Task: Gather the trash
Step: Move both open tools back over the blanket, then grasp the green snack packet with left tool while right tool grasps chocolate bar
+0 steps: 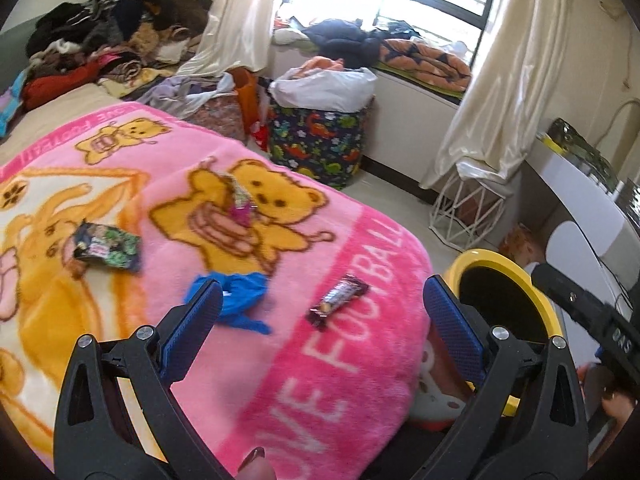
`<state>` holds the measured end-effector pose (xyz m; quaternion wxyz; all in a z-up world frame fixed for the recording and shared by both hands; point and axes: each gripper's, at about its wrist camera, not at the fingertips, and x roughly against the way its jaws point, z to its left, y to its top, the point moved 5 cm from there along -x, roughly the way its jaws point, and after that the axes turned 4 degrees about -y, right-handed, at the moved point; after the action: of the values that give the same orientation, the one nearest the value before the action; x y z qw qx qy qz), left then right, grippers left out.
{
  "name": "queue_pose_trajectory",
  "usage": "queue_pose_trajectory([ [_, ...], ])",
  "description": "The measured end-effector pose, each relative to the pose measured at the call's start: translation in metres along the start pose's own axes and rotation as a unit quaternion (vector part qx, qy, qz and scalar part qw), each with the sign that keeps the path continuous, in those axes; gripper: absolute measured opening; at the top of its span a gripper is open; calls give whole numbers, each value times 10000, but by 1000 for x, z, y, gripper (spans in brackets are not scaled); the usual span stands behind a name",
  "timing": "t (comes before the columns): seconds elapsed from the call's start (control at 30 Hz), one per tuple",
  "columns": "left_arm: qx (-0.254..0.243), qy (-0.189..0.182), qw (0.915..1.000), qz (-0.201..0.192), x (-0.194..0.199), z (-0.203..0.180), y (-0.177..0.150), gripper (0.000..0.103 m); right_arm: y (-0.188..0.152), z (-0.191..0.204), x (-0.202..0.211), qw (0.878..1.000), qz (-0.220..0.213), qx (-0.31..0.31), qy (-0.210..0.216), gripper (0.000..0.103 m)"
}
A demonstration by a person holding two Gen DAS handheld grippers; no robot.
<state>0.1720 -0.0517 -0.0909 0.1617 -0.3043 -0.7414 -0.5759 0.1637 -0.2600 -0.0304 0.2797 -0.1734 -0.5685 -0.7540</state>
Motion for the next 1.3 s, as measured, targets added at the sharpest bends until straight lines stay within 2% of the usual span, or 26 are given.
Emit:
queue_pose_trajectory([
  [0.33, 436, 278, 9987, -23, 9, 51, -5, 92, -19, 50, -19, 9978, 324, 522, 238, 84],
  [0.77, 939, 670, 9933, -97, 23, 111, -10, 92, -33, 82, -40, 9940, 591, 834, 386, 84],
  [1.3, 1466, 847, 9855, -90, 17, 161, -19, 92, -38, 87, -103, 9912, 1223, 403, 296, 83],
])
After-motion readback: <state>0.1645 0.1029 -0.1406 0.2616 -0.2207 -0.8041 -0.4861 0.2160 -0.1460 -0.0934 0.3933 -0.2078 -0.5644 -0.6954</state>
